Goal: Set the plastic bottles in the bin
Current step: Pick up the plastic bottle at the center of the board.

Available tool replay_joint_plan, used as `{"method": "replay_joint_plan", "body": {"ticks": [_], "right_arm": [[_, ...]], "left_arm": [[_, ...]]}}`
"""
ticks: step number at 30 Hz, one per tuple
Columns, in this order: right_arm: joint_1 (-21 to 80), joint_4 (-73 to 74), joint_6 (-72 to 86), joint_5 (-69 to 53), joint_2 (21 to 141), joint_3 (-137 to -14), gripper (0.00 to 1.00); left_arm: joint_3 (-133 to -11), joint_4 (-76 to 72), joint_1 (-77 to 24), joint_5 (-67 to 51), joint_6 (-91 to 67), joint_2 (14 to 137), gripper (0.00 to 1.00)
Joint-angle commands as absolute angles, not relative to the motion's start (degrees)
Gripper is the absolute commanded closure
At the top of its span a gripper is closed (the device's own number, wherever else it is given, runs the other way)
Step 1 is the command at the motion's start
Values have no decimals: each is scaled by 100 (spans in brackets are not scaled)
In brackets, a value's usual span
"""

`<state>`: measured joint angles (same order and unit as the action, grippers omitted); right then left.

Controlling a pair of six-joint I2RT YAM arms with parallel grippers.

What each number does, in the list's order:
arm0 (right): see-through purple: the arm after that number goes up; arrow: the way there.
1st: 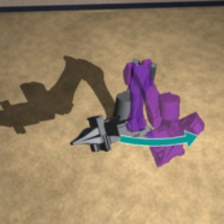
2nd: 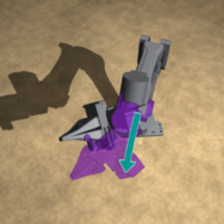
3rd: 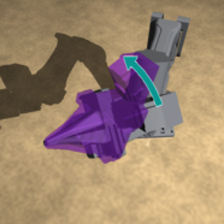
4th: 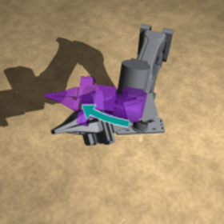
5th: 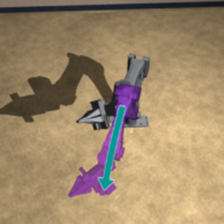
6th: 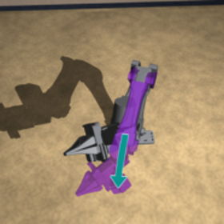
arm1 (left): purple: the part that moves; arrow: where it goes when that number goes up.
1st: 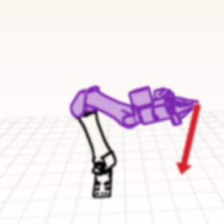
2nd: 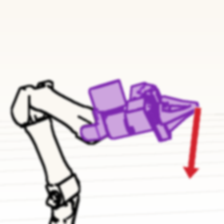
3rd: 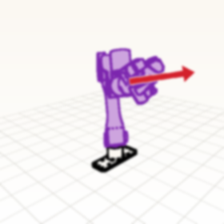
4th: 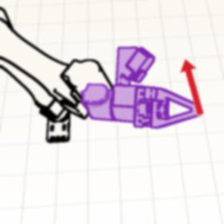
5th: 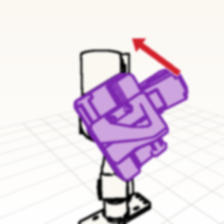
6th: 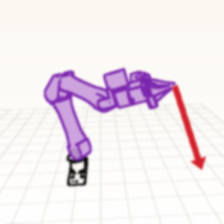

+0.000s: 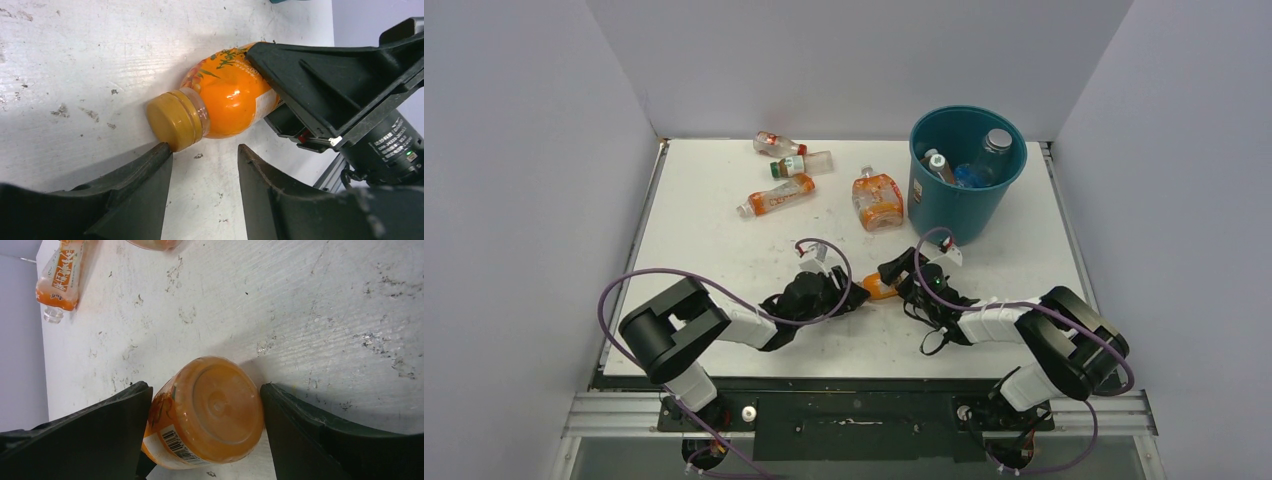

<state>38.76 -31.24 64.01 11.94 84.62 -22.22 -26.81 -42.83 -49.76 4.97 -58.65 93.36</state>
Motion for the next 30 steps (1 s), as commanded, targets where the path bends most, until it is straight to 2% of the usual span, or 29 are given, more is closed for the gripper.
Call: {"method": "replay_joint_plan", "body": {"ticks": [1, 3, 6, 11, 15, 18, 21, 23, 24, 30], "right_arm": [[4036, -3268, 6624, 980, 8429, -2284, 17], [4034, -3113, 6586, 946, 8577, -2431, 10], [4034, -3110, 6590, 914, 8770, -2533, 8], [4034, -3268, 6592, 917, 8905, -2544, 23], [4026, -3237, 6493, 979, 8894, -2540, 41], [4027, -3129, 6236, 1028, 8745, -2565, 52], [4213, -2797, 5618, 1161, 8289, -2678, 56], [4405, -2630, 5055, 1137, 7815, -2771, 57], [4489, -2604, 4799, 1073, 7582, -2798, 57], [4625, -2515, 3898, 171, 6167, -2899, 58]], "left_arm": [[-2705, -5036, -5135, 502, -5668, 9342, 54], [-2715, -5061, -5218, 492, -5568, 9342, 56], [-2717, -5054, -5343, 497, -5443, 9300, 57], [-2586, -5077, -5399, 511, -5321, 9169, 58], [-2437, -4986, -5401, 532, -5203, 8915, 56], [-2294, -4718, -5396, 541, -5093, 8458, 41], [-2151, -3970, -5396, 807, -4868, 7617, 23], [-2133, -3279, -5396, 990, -4672, 6929, 5], [-2128, -3022, -5393, 1036, -4573, 6610, 3], [-1975, -2476, -5354, 736, -4016, 4631, 4]]}}
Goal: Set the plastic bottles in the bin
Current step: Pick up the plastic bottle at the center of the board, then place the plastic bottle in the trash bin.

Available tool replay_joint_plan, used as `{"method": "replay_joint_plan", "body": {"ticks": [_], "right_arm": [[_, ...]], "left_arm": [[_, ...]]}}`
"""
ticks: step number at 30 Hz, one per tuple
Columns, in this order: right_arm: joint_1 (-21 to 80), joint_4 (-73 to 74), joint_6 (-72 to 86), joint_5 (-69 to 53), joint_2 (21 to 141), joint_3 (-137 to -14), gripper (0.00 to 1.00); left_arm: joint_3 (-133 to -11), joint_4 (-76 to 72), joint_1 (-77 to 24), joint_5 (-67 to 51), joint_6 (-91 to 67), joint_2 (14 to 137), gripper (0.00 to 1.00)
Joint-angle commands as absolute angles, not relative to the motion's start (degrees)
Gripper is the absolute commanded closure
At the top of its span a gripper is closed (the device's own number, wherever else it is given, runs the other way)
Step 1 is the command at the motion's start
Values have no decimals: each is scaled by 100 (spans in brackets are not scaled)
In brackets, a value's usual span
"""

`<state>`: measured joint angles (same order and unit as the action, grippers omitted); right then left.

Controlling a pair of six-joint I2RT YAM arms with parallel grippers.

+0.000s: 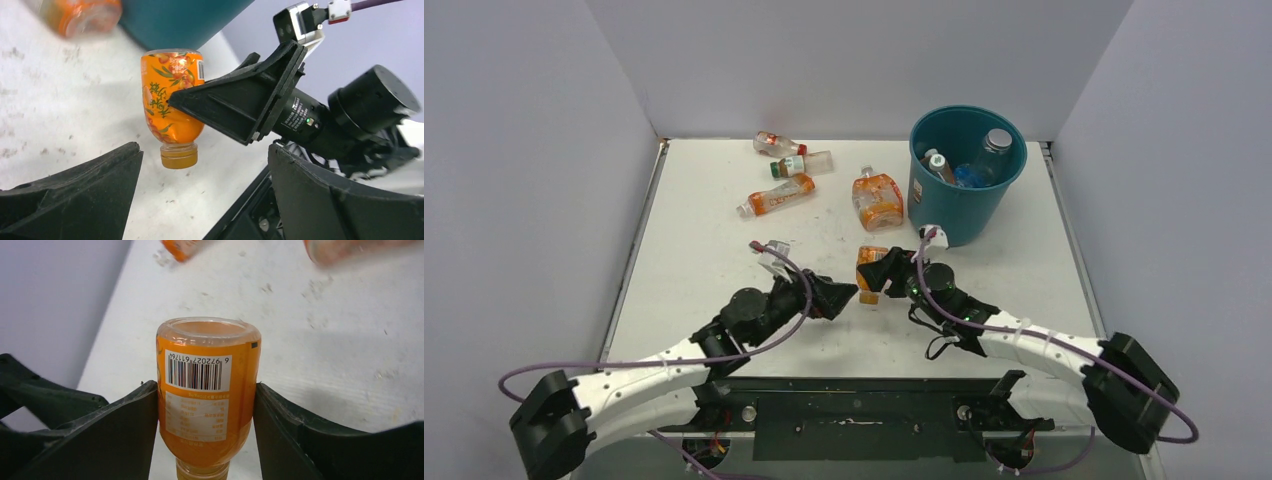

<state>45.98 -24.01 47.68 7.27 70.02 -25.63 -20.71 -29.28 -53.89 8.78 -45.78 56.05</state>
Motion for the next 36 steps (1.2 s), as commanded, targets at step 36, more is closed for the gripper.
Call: {"method": "replay_joint_plan", "body": {"ticks": [36], "right_arm": [[5081, -4278, 4841, -1459, 5490, -2887, 59]], "left_arm": [[-2619, -3086, -5370, -951, -3560, 4412, 27]]}}
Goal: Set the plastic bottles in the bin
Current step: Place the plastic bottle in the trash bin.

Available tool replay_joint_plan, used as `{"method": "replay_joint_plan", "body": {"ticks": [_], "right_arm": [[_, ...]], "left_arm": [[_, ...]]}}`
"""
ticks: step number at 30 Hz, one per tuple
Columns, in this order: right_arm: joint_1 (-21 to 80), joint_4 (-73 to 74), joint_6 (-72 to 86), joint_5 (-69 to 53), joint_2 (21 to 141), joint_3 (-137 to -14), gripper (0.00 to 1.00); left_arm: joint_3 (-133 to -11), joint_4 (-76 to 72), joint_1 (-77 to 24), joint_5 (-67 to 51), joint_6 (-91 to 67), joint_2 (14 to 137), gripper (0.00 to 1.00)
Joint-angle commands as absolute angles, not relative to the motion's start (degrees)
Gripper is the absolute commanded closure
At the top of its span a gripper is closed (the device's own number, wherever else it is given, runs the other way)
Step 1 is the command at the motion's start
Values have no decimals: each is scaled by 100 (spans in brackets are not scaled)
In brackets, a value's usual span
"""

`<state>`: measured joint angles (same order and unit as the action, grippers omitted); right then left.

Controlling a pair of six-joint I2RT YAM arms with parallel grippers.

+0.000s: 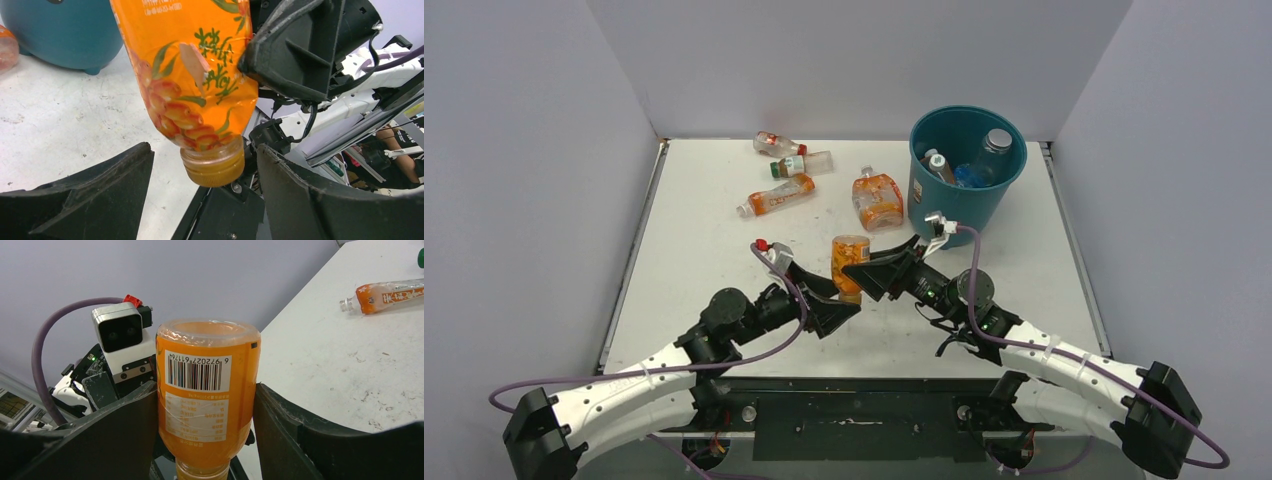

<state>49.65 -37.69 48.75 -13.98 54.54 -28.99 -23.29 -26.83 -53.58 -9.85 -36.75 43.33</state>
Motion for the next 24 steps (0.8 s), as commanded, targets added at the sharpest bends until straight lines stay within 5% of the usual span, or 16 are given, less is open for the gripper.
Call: {"method": "replay_joint_plan", "body": {"ticks": [1, 3, 7, 12, 15, 20, 24], "right_arm": [[5124, -4290, 4815, -1459, 5517, -2889, 59], [5209, -4304, 4792, -1423, 5551, -2874, 59], [5335, -4342, 4784, -1348, 5579, -2859, 59], [5426, -4206, 4715, -1273, 5542, -2898, 58], [5449, -4051, 4663, -1231, 5507, -2958, 46], [5456, -3462, 4648, -1064, 5418, -3234, 1], [5459, -3030, 4675, -882, 5198, -3377, 10]], "left_arm": [[-2611, -3137, -5370, -951, -3577, 4438, 27], [-2610, -3258, -5375, -1005, -3609, 4511, 31], [-2621, -3460, -5378, -1145, -3617, 4658, 62], [-2602, -3470, -5388, -1271, -3578, 4687, 81], [-2631, -3302, -5388, -1244, -3476, 4616, 98], [-2693, -2940, -5388, -1000, -3364, 4408, 100], [-2716, -2696, -5380, -834, -3267, 4289, 100]]}}
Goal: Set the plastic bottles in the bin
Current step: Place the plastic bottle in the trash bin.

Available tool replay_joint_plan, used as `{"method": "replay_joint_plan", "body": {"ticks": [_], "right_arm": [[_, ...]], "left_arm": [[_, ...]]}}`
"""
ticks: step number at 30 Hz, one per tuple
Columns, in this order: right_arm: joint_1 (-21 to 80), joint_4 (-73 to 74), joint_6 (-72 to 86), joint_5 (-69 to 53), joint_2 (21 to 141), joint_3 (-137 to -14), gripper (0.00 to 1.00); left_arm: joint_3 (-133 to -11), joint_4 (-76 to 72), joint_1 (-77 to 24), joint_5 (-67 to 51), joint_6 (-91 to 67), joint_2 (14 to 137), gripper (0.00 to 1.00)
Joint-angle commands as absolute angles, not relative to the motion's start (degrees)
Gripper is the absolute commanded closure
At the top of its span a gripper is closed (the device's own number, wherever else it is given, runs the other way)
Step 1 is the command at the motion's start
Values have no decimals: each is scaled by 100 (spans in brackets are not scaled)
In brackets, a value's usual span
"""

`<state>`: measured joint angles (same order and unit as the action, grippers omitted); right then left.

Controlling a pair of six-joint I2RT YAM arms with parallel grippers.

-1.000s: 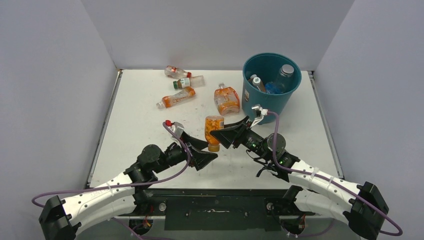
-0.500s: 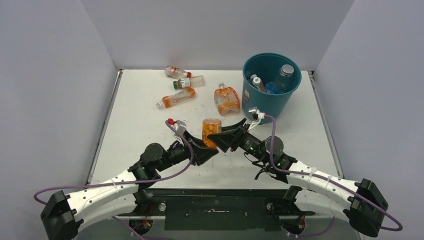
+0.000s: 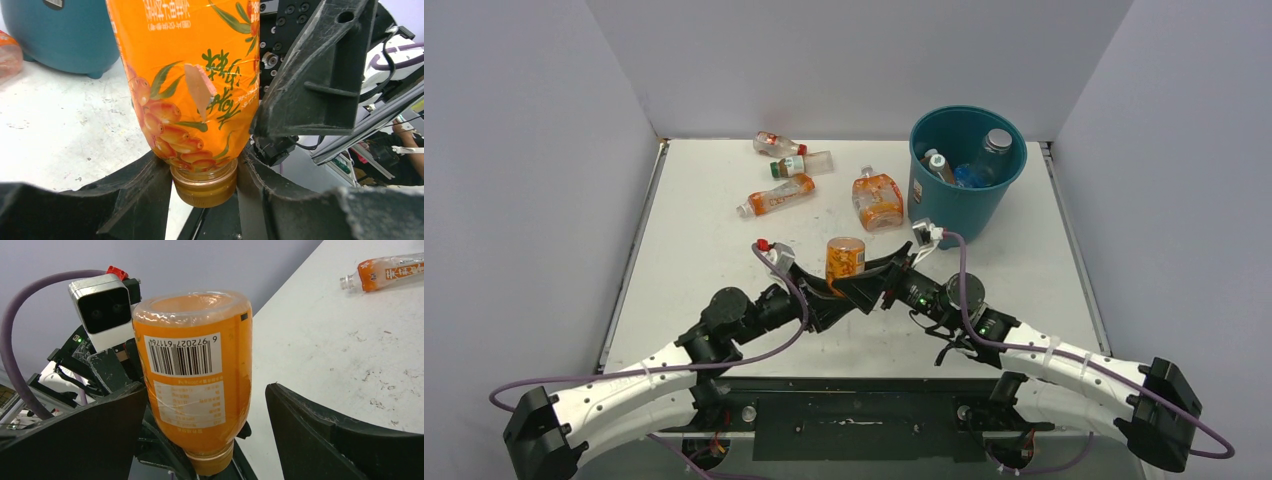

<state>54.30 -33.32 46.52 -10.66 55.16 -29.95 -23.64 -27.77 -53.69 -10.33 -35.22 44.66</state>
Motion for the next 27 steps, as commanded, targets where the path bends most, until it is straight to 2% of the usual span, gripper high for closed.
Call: {"method": "replay_joint_plan", "body": {"ticks": [1, 9, 14, 19, 23, 27], "right_arm": [[5458, -2909, 4664, -880, 5161, -3443, 10], [5463, -1564, 4097, -894, 4616, -4192, 10], [5459, -343, 3629, -332, 4085, -4786, 10], [5452, 859, 3219, 198, 3888, -5483, 10], [5458, 2254, 2893, 493, 4174, -6361, 10], [5457, 2816, 2745, 106, 4352, -6778, 10]], "left_arm": [[-2716, -2643, -5379, -765, -3254, 4269, 100], [-3018, -1927, -5362, -249, -2831, 4004, 100], [-3754, -918, -5344, 97, -1689, 3859, 100], [-4854, 648, -5439, 0, 1241, 3998, 100], [-4709, 1065, -5793, -126, 3894, 3898, 100], [-3952, 599, -6614, 1251, 6911, 3963, 100]]}}
